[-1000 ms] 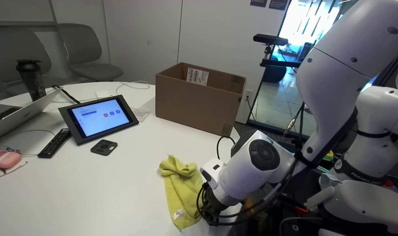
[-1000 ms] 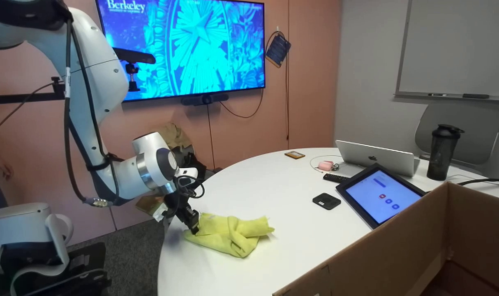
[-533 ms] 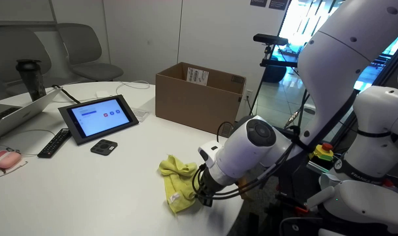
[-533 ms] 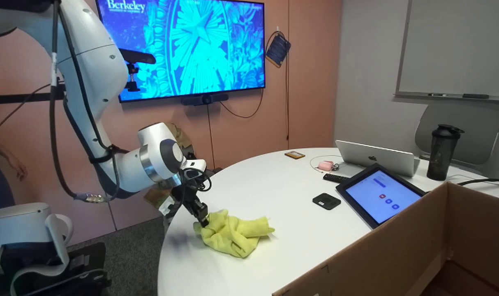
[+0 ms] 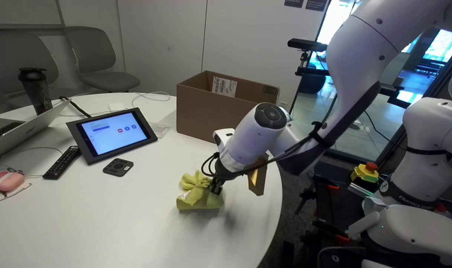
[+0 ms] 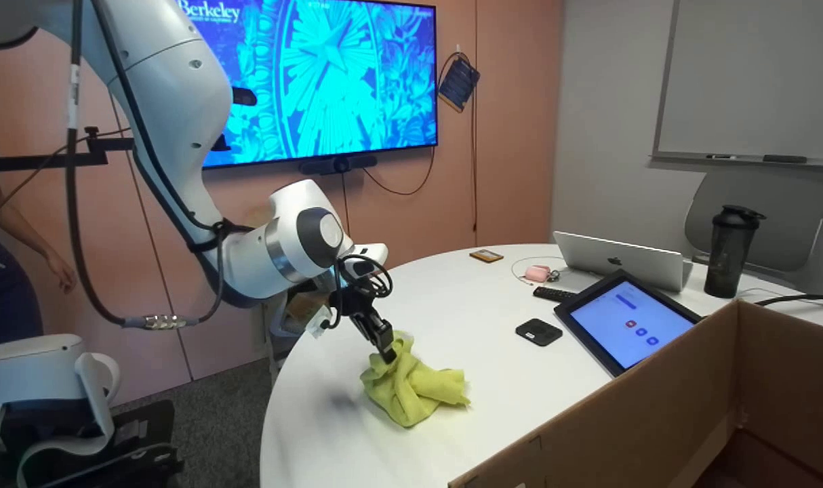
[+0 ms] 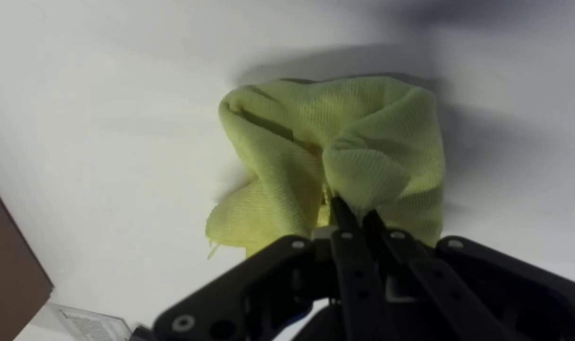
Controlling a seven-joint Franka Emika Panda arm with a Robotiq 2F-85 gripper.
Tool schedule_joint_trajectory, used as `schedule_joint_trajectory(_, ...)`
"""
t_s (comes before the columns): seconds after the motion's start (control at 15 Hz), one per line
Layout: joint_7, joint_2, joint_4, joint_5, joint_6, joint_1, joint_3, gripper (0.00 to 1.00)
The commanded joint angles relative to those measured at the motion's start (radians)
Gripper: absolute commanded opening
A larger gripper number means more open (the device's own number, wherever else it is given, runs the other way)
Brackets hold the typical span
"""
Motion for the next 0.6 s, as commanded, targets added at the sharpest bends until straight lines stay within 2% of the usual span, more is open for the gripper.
schedule_joint_trajectory(0.0,-0.051,0.089,0.133,0.076,-0.077,-0.07,0.032,0.03)
schedule_joint_trajectory(0.13,-0.075,0.136,0.19,0.117,-0.122,-0.102,0.05,0.03)
schedule_joint_trajectory(0.4,-0.162,0.227,0.29,0.222,-0.208,-0.198,0.135,0.03)
schedule_joint_trajectory(0.53,-0.193,0.273,0.335,0.281,-0.244,-0.218,0.149,0.03)
